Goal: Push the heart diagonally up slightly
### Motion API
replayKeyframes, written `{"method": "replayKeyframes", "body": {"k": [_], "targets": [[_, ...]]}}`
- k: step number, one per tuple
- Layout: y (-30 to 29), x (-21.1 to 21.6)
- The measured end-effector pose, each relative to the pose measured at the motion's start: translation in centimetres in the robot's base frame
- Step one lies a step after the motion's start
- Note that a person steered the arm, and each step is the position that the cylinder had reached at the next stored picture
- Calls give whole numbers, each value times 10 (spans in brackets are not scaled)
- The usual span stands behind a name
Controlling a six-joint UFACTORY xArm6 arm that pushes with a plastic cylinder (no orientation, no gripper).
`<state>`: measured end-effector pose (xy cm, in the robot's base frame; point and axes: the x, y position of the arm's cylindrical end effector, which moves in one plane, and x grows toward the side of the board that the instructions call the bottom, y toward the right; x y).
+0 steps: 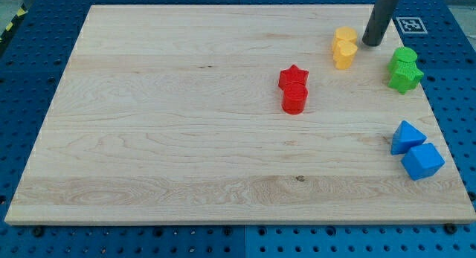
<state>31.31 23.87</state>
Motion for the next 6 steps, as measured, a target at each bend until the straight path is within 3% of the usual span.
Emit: {"method": "replayKeyframes", "body": {"k": [1,2,6], "targets": [[-12,40],[-50,45],[-54,29]]}}
